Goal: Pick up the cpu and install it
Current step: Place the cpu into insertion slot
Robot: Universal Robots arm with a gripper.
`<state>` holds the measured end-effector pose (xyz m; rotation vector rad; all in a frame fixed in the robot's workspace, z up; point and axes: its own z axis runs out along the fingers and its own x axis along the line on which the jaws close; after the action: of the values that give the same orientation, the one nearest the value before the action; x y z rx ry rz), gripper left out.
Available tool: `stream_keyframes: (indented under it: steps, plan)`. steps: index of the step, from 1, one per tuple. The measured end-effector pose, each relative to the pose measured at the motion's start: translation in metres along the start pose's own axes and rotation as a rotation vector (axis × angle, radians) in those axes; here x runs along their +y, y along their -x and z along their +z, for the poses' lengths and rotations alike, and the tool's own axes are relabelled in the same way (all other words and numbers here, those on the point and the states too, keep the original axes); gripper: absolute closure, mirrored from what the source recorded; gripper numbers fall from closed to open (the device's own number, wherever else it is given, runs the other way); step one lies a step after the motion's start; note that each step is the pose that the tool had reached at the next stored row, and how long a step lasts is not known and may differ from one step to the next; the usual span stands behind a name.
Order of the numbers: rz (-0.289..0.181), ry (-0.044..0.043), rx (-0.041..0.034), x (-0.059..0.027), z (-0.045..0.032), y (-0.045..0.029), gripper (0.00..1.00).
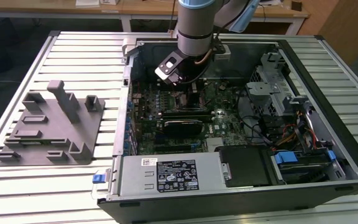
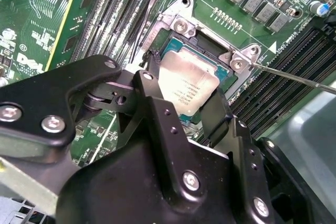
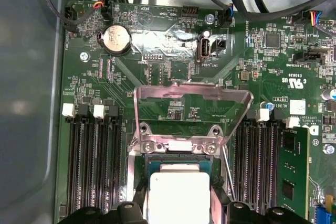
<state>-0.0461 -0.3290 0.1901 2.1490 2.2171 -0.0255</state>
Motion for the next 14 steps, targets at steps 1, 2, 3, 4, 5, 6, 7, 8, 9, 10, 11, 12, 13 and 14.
stream_keyframes:
  steps: [1,2,3,4,5,6,7,8,9,10,11,12,13,14]
  plan:
    - [0.0,0.0,0.0001,0.0004,0.0,0.0,0.45]
    - [0.0,0.0,0.0,0.0008,0.0,0.0,0.45]
    - [0.0,-0.0001,0.0,0.0012,0.0,0.0001,0.45]
    - [0.0,-0.0001,-0.0001,0.0014,0.0,0.0001,0.45]
    - [0.0,-0.0001,-0.0001,0.0016,0.0,0.0001,0.45]
    - [0.0,-0.0002,-0.0002,0.0019,0.0,0.0001,0.45]
    - [0.0,-0.0003,-0.0002,0.0021,0.0,0.0002,0.45]
    - [0.0,-0.0005,-0.0001,0.0027,0.0,0.0001,0.45]
    - [0.0,-0.0005,0.0,0.0034,0.0,0.0001,0.45]
    - [0.0,-0.0005,0.0001,0.0041,0.0,0.0002,0.45]
    - [0.0,-0.0005,0.0001,0.0046,0.0,0.0002,0.45]
    - [0.0,-0.0005,0.0,0.0048,0.0,0.0003,0.45]
    - [0.0,-0.0002,-0.0001,0.0049,0.0,0.0003,0.45]
    - [0.0,-0.0002,-0.0002,0.0049,0.0,0.0003,0.45]
